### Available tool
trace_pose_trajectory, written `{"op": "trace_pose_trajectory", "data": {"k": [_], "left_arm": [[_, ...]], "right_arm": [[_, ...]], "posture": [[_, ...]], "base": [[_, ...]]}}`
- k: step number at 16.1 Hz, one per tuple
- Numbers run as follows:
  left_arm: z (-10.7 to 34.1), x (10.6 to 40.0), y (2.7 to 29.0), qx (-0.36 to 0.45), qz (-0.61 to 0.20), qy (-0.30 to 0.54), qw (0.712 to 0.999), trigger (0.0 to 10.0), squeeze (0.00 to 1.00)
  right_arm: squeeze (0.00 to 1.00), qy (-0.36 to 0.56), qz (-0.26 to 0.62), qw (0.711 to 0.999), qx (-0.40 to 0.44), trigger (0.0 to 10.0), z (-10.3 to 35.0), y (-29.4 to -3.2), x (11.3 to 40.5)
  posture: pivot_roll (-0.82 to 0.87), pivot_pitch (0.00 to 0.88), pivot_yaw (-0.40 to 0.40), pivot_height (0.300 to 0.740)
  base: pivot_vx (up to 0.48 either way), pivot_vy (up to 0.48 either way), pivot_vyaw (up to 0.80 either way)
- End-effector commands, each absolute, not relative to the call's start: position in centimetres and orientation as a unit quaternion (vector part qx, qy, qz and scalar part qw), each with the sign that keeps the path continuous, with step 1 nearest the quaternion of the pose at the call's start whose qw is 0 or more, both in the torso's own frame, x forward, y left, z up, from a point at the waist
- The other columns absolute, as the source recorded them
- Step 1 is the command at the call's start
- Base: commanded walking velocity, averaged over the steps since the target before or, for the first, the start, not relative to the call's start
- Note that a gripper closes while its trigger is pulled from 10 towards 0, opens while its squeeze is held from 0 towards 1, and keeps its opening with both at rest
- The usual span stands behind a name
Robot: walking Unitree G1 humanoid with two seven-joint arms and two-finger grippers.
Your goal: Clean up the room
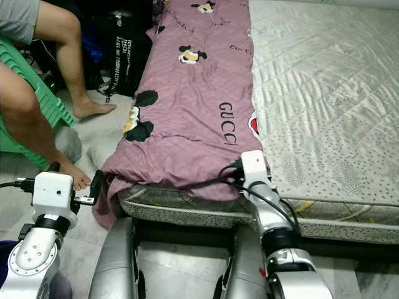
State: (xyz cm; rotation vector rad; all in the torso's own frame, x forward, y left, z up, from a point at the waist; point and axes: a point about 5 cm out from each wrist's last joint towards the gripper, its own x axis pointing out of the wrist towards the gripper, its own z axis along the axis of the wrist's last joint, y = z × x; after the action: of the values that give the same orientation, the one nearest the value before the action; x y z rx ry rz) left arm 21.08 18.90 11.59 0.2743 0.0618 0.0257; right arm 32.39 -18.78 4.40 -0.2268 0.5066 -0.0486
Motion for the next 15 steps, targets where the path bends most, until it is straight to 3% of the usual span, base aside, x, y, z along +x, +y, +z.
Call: {"op": "trace_pose_trajectory", "data": {"k": [1, 6, 9, 15], "left_arm": [[11.2, 21.1, 19.1, 0.140, 0.018, 0.042, 0.989, 10.0, 0.00], [11.1, 21.2, 19.4, 0.139, 0.025, 0.041, 0.989, 10.0, 0.00], [11.0, 21.3, 19.4, 0.137, 0.028, 0.041, 0.989, 10.0, 0.00], [10.8, 21.4, 19.3, 0.132, 0.027, 0.045, 0.990, 10.0, 0.00]], "right_arm": [[0.00, 0.257, -0.050, 0.960, -0.101, 0.0, 4.6, -19.8, 32.5], [0.00, 0.263, -0.106, 0.956, -0.077, 0.0, 4.5, -23.8, 30.8], [0.00, 0.293, -0.118, 0.945, -0.089, 0.0, 3.2, -25.8, 27.5], [0.00, 0.318, -0.129, 0.933, -0.106, 0.0, 3.1, -27.1, 24.1]], "posture": [[0.20, 0.076, -0.019, 0.536], [0.20, 0.071, -0.021, 0.536], [0.18, 0.065, -0.029, 0.536], [0.16, 0.064, -0.027, 0.536]], "base": [[0.000, 0.000, 0.00], [0.000, 0.000, 0.00], [0.000, 0.000, 0.00], [0.000, 0.000, 0.00]]}}
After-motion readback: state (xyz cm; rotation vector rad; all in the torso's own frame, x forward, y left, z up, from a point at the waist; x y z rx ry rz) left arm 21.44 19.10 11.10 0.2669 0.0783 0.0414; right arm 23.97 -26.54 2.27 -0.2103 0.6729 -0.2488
